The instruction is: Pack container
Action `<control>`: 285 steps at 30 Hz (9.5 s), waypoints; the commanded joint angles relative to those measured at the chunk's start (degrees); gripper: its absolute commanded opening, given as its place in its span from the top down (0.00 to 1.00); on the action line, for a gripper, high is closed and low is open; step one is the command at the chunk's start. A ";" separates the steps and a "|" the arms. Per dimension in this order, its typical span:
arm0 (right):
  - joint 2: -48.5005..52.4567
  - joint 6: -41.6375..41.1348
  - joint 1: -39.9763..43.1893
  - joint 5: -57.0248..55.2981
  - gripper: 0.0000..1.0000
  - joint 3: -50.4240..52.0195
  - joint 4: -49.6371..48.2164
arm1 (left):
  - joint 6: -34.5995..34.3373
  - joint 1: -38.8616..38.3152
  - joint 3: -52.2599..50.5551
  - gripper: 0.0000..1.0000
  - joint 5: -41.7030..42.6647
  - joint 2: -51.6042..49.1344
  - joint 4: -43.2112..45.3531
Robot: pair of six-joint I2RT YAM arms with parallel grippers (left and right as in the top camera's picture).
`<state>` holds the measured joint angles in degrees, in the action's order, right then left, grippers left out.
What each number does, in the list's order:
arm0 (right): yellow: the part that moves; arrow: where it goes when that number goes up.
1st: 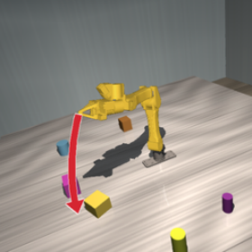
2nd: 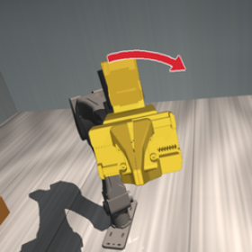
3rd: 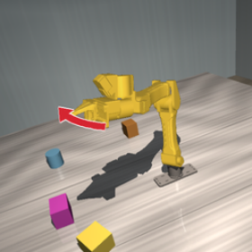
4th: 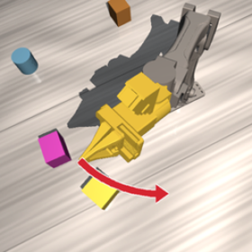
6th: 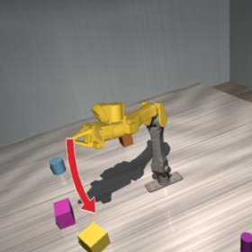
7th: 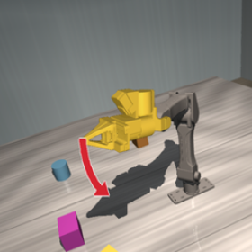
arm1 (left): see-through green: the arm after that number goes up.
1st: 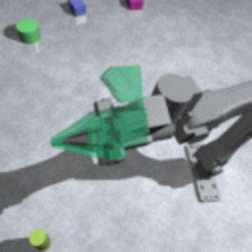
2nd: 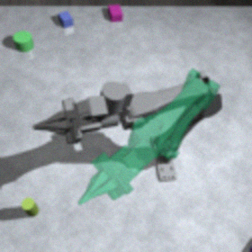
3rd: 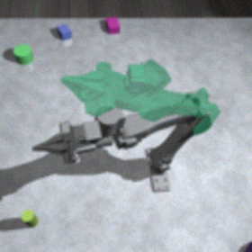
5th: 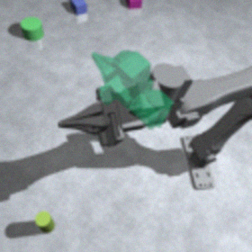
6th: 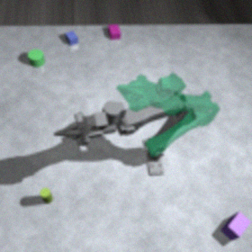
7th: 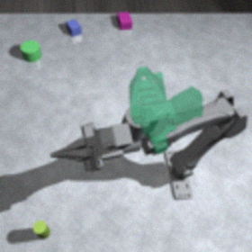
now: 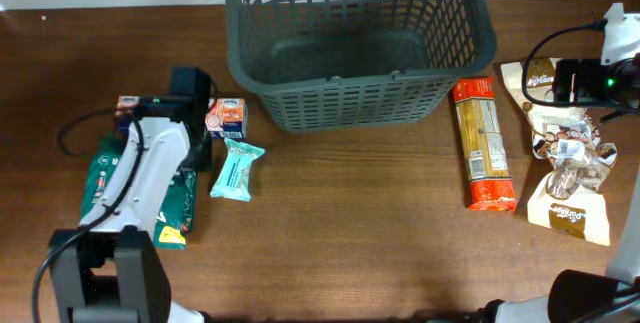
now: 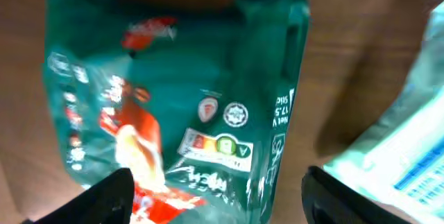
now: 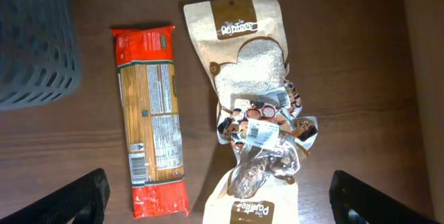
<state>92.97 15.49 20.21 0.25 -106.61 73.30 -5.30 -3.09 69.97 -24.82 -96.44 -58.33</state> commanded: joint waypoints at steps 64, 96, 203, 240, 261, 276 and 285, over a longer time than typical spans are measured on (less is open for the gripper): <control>0.04 0.37 0.09 0.76 0.01 -1.18 0.00 | -1.29 4.02 9.33 0.98 3.02 -0.17 0.00; 0.04 0.37 0.09 0.76 0.01 -1.20 0.00 | 2.89 16.41 1.36 0.13 19.78 0.37 -1.57; 0.04 0.37 0.07 0.76 0.01 -1.20 0.00 | 25.42 44.48 39.67 0.98 38.27 -23.71 -18.88; 0.04 0.37 0.09 0.76 0.01 -1.20 0.00 | 21.51 21.29 55.19 0.98 61.27 9.05 7.54; 0.07 0.37 0.09 0.76 0.01 -1.20 0.00 | 24.63 -2.45 55.17 0.98 66.01 -7.78 22.64; 0.07 0.37 0.07 0.76 0.01 -1.20 0.00 | 24.63 -12.70 55.15 0.99 54.95 -21.49 16.90; 0.04 0.37 0.09 0.76 0.01 -1.18 0.00 | 20.31 -12.79 56.02 0.18 54.93 -21.22 16.20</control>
<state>92.97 15.49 20.23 0.27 -106.63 73.30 18.06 -16.34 123.59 28.93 -119.68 -42.35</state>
